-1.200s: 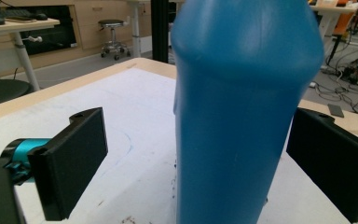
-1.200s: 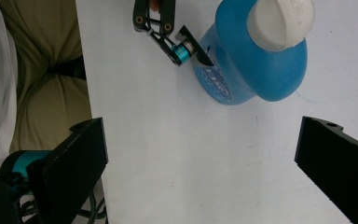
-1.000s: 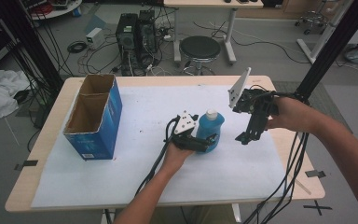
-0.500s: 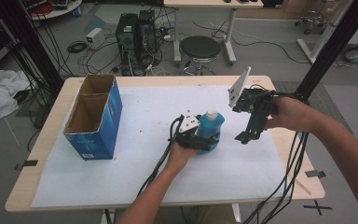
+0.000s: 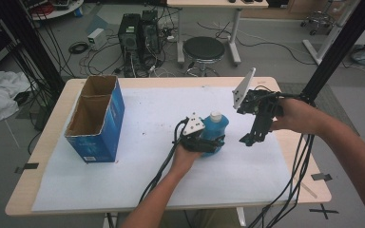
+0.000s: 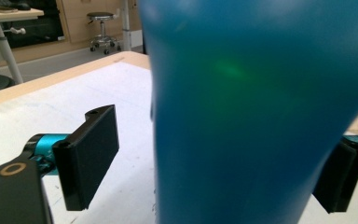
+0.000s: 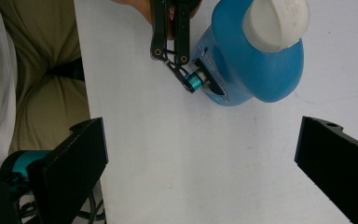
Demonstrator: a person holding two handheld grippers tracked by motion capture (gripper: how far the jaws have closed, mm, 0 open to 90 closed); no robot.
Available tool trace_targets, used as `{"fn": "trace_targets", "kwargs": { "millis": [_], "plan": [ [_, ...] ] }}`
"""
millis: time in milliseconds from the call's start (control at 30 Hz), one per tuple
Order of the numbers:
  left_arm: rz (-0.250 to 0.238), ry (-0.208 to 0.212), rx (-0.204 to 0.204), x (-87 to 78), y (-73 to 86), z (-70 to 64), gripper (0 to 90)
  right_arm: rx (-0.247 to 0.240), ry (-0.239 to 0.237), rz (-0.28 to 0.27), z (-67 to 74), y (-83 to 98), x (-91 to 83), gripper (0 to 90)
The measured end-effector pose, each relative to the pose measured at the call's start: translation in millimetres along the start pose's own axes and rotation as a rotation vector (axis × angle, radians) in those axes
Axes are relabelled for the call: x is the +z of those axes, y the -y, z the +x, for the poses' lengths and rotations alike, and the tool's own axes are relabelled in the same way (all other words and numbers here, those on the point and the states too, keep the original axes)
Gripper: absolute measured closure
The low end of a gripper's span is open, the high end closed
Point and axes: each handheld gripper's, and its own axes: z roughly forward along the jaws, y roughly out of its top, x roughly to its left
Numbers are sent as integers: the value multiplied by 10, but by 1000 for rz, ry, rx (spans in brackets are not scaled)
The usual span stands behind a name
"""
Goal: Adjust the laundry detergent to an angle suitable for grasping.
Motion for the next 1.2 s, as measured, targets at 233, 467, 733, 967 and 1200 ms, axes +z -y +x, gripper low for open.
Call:
{"fn": "trace_targets", "kwargs": {
  "millis": [233, 467, 733, 967, 1200],
  "plan": [
    [3, 7, -4, 4, 5, -1, 176, 8, 1, 2, 4, 2, -4, 15],
    [7, 2, -6, 5, 10, 4, 201, 2, 0, -1, 2, -4, 1, 15],
    [12, 3, -2, 13, 22, -1, 252, 4, 0, -2, 5, -4, -3, 15],
    [6, 2, 2, 8, 20, -1, 331, 5, 4, -3, 5, 8, -13, 15],
    [-3, 9, 33, 0, 9, -35, 434, 3, 5, -5, 9, 5, -12, 15]
  ]
}}
